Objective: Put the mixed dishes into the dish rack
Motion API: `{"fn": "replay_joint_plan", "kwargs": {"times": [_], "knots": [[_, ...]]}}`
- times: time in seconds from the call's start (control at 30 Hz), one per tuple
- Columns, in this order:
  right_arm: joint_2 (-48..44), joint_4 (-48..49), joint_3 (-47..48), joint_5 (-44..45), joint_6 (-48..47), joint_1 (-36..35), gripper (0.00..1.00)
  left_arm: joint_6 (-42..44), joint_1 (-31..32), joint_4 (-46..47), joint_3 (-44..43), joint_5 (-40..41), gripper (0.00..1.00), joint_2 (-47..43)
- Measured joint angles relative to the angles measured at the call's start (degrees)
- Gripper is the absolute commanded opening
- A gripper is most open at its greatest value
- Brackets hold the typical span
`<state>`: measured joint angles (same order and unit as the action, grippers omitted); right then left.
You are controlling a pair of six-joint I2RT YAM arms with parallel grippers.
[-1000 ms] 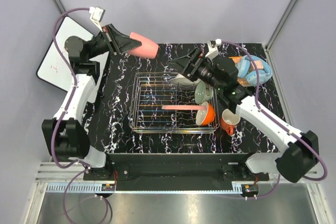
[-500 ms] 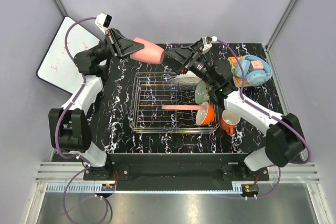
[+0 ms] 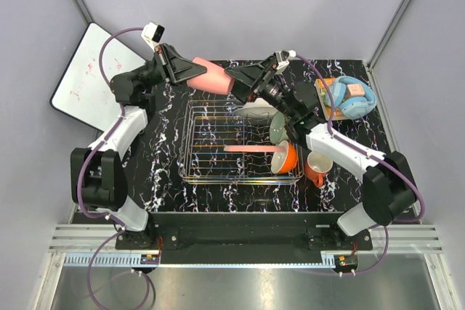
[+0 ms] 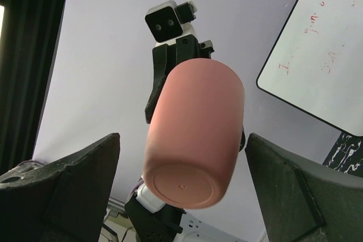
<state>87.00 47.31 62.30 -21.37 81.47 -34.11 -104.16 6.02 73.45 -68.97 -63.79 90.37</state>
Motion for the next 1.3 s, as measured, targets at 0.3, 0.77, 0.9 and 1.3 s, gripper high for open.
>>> {"fn": "replay_joint_plan", "kwargs": {"times": [0.3, 0.77, 0.9, 1.3], "knots": [[1.70, -0.33, 1.60, -1.14, 0.00, 0.04, 0.89, 2.82, 1.57, 0.09, 0.74, -0.04, 0.00, 0.61], [4.37, -1.36, 3.26, -2.29, 0.59, -0.09, 0.70, 5.35, 1.57, 0.52, 0.74, 0.02, 0.00, 1.75], [5.44, -2.16, 3.96, -2.36, 0.92, -0.09, 0.53, 6.47, 1.36, 0.50, 0.76, 0.02, 0.00, 1.75], [5.42, -13.97, 8.39, -3.78, -4.28, -0.24, 0.00, 10.91, -0.61, 0.55, 0.98, -1.57, 0.99, 1.95]]}}
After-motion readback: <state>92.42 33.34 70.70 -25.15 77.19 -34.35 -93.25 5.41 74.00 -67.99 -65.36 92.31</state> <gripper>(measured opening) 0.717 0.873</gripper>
